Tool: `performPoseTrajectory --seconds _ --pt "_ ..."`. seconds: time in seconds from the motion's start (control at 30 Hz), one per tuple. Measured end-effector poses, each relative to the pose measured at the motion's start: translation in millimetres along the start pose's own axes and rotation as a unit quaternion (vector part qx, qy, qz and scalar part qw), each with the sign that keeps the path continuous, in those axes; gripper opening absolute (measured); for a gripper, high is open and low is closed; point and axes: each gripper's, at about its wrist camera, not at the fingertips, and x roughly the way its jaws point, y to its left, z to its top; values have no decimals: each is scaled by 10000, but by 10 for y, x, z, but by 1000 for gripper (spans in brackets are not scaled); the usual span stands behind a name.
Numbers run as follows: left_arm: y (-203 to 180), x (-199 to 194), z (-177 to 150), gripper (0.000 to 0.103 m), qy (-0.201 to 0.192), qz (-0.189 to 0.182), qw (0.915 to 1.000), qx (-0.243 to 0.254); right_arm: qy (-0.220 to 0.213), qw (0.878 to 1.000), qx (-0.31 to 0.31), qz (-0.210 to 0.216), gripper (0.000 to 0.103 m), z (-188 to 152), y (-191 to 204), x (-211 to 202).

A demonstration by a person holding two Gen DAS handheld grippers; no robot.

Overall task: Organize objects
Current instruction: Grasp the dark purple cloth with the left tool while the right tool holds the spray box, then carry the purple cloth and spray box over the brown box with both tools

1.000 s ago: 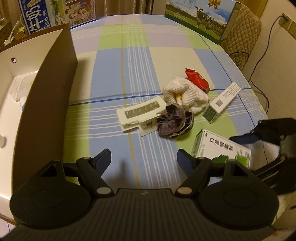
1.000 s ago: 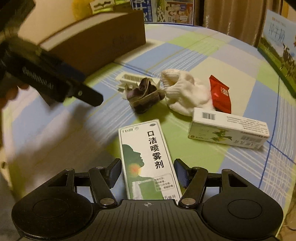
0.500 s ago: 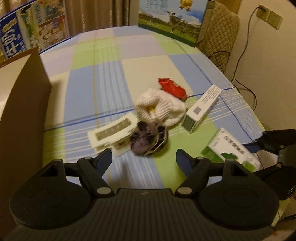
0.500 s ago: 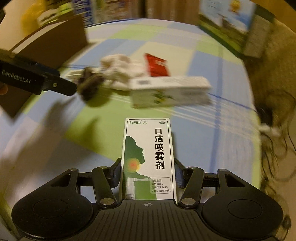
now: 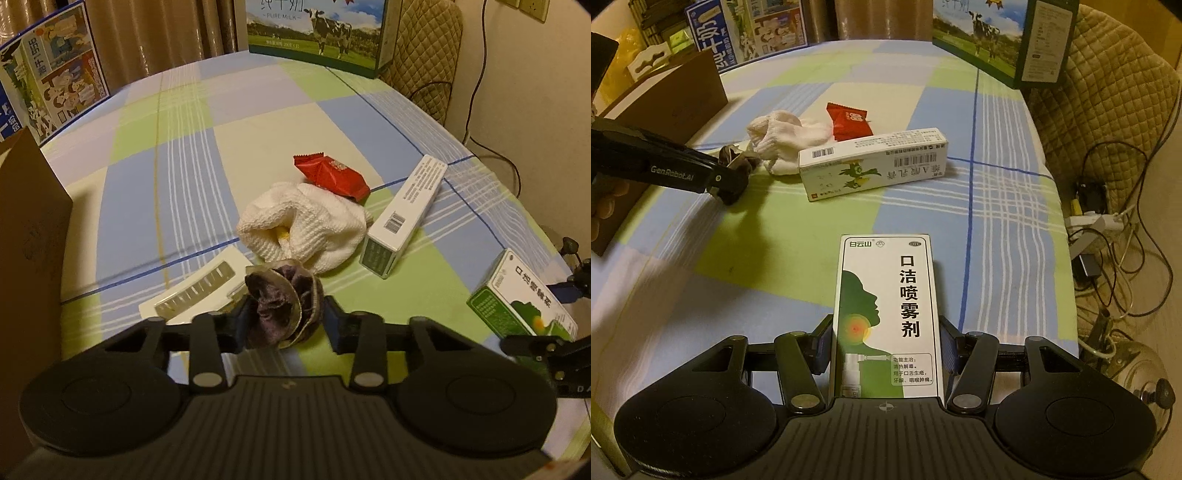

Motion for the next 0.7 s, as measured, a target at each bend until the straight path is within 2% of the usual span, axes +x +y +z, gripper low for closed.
performPoseTrajectory --seconds 0.07,0.33,0.5,0.7 --pt "1 -4 -2 24 -7 -1 10000 -60 -2 10000 25 -19 53 -11 -4 -7" --pt "20 -208 -43 19 22 -115 9997 -229 15 9998 178 77 53 -31 -12 -33" --pt "76 -476 -86 19 -131 -201 9989 -405 -22 9992 330 230 52 -19 59 -102" --pt "266 -967 -186 19 -454 -229 9961 -718 -284 9958 547 676 52 129 268 -300"
